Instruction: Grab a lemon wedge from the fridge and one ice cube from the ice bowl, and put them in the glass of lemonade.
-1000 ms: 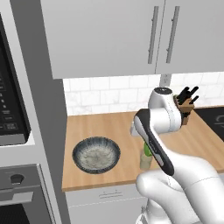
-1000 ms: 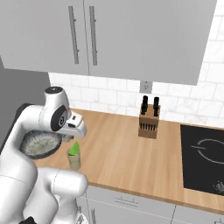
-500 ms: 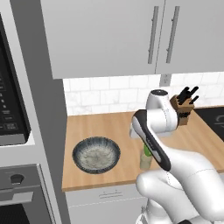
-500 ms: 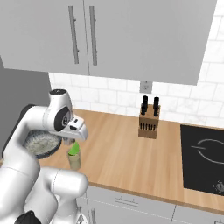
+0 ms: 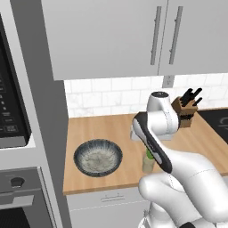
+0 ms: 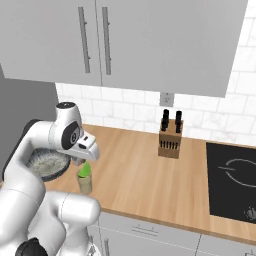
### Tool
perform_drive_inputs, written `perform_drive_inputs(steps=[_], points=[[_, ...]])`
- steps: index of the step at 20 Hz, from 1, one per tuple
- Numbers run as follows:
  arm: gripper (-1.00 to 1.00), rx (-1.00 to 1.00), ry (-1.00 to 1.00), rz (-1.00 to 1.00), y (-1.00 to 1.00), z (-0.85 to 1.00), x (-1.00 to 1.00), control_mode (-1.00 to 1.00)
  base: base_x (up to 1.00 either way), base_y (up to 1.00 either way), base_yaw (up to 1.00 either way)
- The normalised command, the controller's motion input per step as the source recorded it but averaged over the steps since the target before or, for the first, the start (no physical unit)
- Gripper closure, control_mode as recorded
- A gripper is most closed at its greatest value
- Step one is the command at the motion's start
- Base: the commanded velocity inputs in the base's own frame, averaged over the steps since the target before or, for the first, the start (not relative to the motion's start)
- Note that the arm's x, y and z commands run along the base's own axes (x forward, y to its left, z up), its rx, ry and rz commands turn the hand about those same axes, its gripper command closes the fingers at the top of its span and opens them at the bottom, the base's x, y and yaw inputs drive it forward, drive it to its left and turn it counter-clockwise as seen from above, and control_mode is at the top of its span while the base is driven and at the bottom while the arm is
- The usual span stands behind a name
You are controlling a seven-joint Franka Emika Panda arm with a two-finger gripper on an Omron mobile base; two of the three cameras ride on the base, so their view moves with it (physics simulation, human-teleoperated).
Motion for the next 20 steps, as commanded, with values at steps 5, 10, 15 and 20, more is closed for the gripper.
perform_drive_inputs(steps=[5,10,15,20], points=[[1.00,0.00,0.00,0.00,0.00,0.00,0.09,-1.00,0.00,0.00,0.00],[1.00,0.00,0.00,0.00,0.00,-0.09,0.06,-1.00,0.00,0.00,0.00],[1.00,0.00,0.00,0.00,0.00,-0.09,0.00,-1.00,0.00,0.00,0.00],[1.00,0.00,0.00,0.00,0.00,-0.02,0.00,-1.00,0.00,0.00,0.00]])
